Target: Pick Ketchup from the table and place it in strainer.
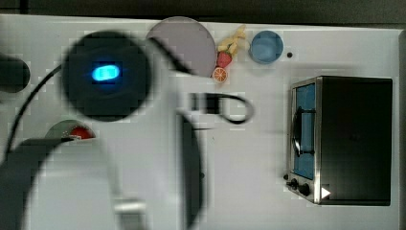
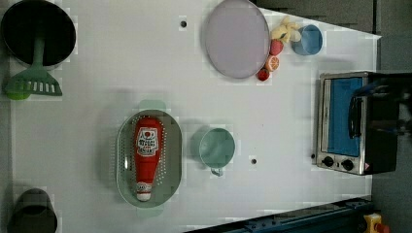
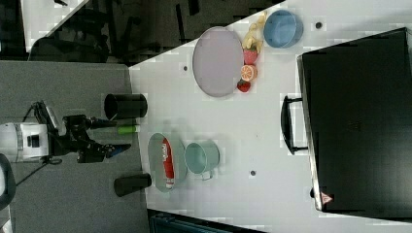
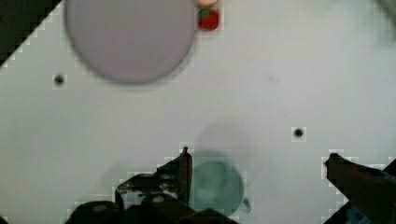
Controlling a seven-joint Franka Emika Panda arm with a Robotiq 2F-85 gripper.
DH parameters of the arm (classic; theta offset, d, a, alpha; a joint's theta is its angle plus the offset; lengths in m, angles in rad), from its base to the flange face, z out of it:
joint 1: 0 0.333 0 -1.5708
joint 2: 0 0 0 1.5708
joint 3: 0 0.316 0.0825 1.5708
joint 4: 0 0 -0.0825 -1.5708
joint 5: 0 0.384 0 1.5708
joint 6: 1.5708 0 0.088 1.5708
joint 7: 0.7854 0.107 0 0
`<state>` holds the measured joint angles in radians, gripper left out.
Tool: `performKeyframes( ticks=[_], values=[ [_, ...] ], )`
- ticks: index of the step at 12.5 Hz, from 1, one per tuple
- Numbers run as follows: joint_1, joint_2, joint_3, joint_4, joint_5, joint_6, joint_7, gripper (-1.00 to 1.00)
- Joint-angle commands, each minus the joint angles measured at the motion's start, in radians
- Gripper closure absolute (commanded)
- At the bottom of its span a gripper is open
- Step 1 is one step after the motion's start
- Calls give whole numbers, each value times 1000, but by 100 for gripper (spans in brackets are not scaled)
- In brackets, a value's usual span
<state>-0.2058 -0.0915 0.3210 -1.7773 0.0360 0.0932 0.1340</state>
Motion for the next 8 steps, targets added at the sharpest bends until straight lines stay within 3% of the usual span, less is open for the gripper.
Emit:
performKeyframes(
  ticks=[1, 8],
  values=[
    [-20, 14, -81, 78, 9, -39, -125, -100],
    [-20, 41, -133, 85, -24, -37, -125, -100]
  ],
)
